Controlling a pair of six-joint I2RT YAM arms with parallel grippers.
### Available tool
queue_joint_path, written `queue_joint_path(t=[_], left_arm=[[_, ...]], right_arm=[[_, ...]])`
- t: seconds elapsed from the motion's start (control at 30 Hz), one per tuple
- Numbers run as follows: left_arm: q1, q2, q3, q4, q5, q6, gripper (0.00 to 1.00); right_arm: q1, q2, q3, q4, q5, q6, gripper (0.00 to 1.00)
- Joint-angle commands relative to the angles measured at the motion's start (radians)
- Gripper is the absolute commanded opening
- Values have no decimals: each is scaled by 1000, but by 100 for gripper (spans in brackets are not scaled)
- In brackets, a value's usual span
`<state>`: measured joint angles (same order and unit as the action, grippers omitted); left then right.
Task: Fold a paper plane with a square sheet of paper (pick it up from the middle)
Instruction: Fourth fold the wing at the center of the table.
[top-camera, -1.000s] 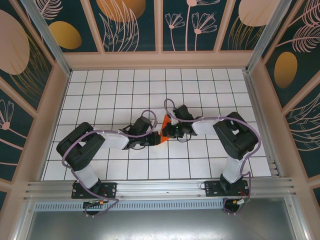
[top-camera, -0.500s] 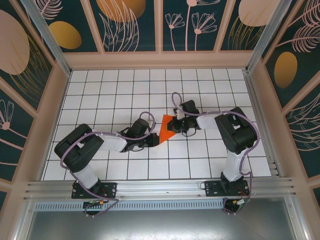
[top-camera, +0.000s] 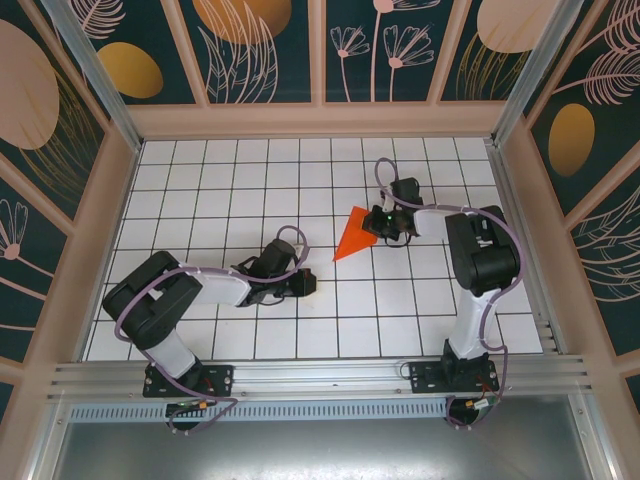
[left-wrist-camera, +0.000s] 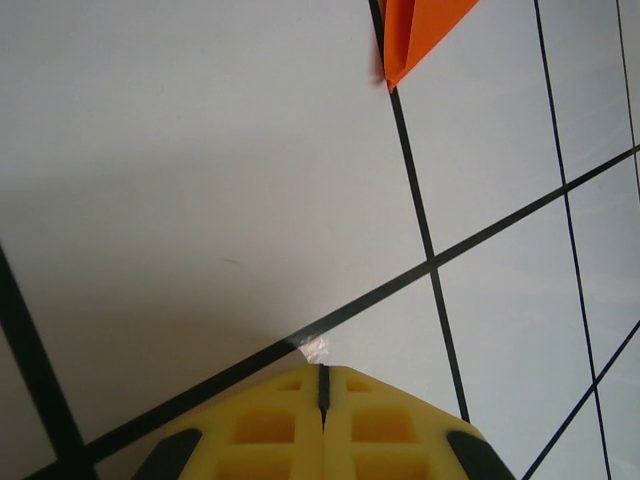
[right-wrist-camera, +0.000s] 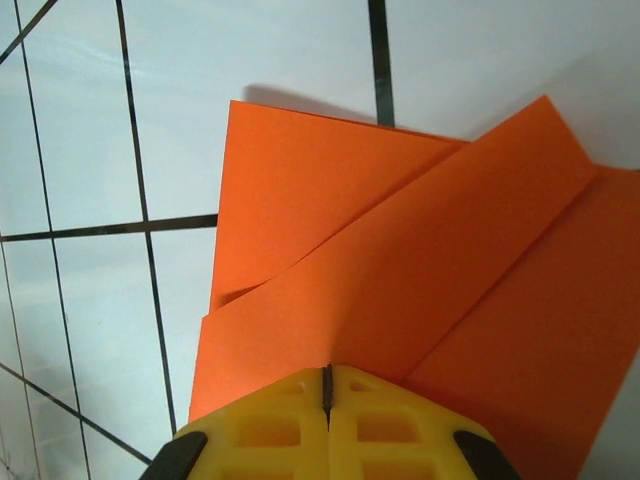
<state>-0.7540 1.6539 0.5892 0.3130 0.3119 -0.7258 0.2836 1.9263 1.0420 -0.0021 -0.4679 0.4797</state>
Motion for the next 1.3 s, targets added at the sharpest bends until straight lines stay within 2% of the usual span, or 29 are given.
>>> queue_joint_path(t=[0.0, 0.2, 0.33, 0.5, 0.63, 0.93, 1.27], left_arm=[[-5, -33, 14, -126, 10, 22, 0], [-5, -54, 87, -58, -31, -15, 16], [-5, -34, 126, 7, -32, -32, 19], [-5, 28, 177, 44, -3, -35, 17], [-7, 95, 192, 38, 25, -39, 12], [-24, 148, 174, -10, 52, -25, 6], [-28, 161, 167, -124, -47, -5, 3]], right_arm=[[14, -57, -19, -29, -7, -12, 0], [52, -34, -66, -13, -33, -7, 0], [103, -48, -120, 12, -53, 9, 0], [193, -105, -196, 40, -64, 51, 0], [235, -155, -233, 68, -74, 89, 0], [238, -149, -194, 58, -68, 83, 0], [192, -113, -173, 71, -19, 89, 0]])
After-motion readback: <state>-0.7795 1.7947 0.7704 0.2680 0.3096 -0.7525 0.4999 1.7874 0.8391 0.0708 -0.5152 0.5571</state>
